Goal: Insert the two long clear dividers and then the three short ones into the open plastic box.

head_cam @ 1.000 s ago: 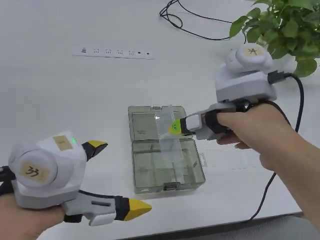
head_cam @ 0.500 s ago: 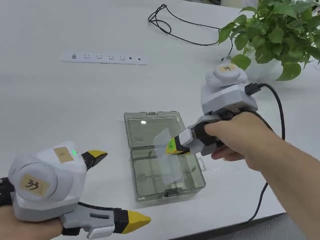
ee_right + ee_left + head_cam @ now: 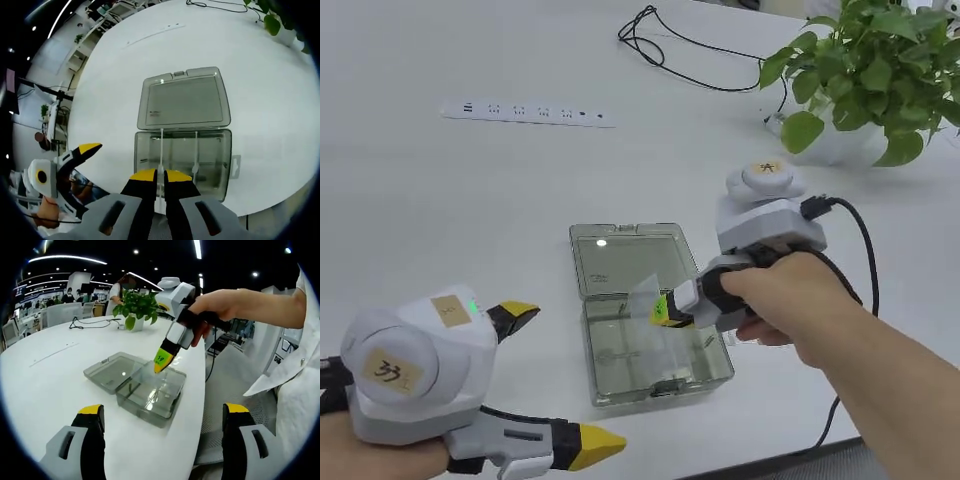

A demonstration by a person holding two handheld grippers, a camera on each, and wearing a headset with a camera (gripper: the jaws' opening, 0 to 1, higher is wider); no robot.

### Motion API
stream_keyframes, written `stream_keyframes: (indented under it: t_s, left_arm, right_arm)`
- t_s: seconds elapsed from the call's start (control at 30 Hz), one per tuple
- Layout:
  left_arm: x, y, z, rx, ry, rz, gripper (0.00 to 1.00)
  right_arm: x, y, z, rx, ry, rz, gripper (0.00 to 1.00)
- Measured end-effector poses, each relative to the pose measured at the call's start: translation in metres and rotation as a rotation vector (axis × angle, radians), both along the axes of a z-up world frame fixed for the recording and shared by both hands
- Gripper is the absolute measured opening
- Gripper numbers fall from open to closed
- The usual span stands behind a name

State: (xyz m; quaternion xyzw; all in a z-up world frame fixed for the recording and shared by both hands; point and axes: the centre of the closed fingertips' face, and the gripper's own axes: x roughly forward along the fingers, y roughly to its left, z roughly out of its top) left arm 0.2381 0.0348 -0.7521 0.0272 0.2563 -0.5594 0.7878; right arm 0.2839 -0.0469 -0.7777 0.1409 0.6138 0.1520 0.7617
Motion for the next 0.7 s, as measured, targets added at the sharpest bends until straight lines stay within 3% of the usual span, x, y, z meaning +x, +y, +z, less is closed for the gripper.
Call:
stream_keyframes:
  t_s: [0.7]
  left_arm:
    - [0.001,-0.003,-0.001,-0.016,0.01,0.002,1.0]
  right_arm:
    - [-0.01,0.0,-0.009,-0.032,0.041,0.035,0.06]
